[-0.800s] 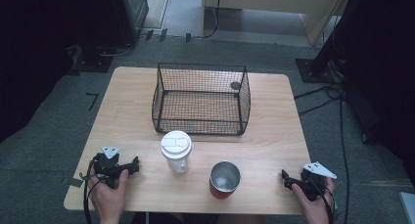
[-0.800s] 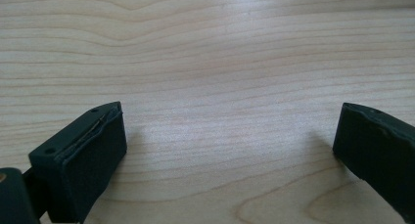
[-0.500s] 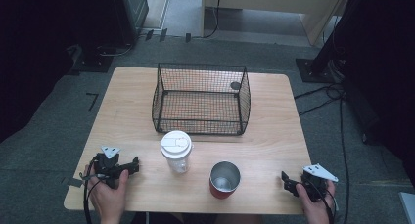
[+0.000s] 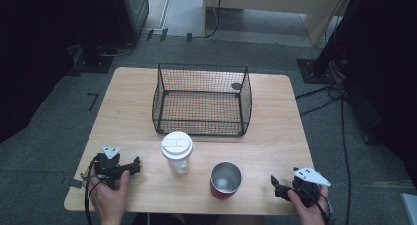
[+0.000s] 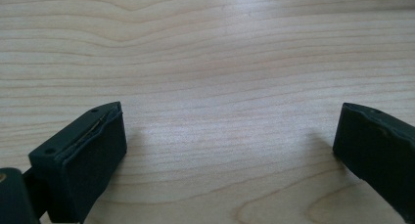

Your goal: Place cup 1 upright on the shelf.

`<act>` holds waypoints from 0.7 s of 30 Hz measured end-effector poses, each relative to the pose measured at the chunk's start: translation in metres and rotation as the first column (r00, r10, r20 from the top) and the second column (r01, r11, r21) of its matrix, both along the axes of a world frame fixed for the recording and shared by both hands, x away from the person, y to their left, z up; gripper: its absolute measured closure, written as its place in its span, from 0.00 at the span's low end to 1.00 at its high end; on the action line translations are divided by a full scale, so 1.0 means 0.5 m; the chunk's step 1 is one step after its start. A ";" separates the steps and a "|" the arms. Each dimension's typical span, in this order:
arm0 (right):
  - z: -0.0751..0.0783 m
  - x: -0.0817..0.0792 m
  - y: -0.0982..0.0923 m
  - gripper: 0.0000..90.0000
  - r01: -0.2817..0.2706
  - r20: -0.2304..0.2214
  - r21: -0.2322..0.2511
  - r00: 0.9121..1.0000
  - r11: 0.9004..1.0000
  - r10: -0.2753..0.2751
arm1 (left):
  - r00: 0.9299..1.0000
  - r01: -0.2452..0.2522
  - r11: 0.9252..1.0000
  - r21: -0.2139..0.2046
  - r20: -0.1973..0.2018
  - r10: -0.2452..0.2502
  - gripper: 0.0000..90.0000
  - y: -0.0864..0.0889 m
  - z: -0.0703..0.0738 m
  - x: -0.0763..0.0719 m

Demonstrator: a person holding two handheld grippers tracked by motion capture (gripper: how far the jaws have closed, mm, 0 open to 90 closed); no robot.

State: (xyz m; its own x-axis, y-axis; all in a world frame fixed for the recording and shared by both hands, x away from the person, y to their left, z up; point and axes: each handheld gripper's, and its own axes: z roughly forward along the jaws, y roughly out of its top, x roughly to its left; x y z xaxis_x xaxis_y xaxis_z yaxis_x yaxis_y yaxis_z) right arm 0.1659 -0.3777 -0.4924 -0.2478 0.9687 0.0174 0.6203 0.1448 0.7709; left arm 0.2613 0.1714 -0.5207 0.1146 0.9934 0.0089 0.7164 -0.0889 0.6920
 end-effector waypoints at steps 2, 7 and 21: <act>0.008 -0.002 0.012 0.04 -0.020 0.003 -0.003 1.000 1.000 0.020 | 1.000 0.000 1.000 0.000 0.000 0.000 0.00 0.000 0.000 0.000; 0.027 -0.008 0.042 0.02 -0.092 0.022 0.035 0.996 0.995 0.091 | 1.000 0.000 1.000 0.001 0.000 0.000 0.00 0.000 0.000 0.000; 0.050 -0.018 0.085 0.02 -0.178 0.054 0.096 0.983 0.979 0.173 | 1.000 0.005 1.000 0.000 0.000 -0.005 0.00 0.000 0.000 0.000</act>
State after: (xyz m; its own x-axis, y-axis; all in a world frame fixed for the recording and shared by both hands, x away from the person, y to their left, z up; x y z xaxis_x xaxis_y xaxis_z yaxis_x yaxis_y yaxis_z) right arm 0.1567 -0.3354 -0.4674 -0.4163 0.9040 0.0973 0.5561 0.1686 0.8138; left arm 0.2613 0.1712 -0.5206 0.1194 0.9928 0.0093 0.7161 -0.0926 0.6918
